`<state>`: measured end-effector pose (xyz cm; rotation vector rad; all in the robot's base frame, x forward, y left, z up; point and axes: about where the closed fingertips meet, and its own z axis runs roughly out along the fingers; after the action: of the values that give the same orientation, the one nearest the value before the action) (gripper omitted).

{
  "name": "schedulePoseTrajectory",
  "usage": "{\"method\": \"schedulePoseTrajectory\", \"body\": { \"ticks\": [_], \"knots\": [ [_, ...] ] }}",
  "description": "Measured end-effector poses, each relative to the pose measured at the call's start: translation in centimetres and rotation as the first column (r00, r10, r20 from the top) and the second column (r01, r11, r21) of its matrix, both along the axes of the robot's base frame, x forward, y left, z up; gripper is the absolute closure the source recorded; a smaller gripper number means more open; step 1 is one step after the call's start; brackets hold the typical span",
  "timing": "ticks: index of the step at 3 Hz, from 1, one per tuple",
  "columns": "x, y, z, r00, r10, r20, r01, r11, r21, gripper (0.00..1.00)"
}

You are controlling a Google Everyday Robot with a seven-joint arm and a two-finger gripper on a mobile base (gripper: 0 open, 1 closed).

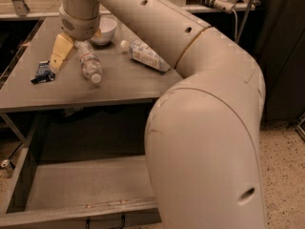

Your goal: Place water bottle into top drawer

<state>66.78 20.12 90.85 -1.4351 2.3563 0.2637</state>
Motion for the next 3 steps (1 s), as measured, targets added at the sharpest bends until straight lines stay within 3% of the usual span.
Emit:
{"method": "schedulePoseTrajectory", "body": {
  "ticks": [1,3],
  "knots": [
    [0.2,0.0,0.1,1.0000,-0.004,0.002,0.004,1.000,0.004,0.00],
    [3.7,0.0,-2.4,0.9957,-0.093,-0.006,0.093,0.995,-0.039,0.00]
  ]
}}
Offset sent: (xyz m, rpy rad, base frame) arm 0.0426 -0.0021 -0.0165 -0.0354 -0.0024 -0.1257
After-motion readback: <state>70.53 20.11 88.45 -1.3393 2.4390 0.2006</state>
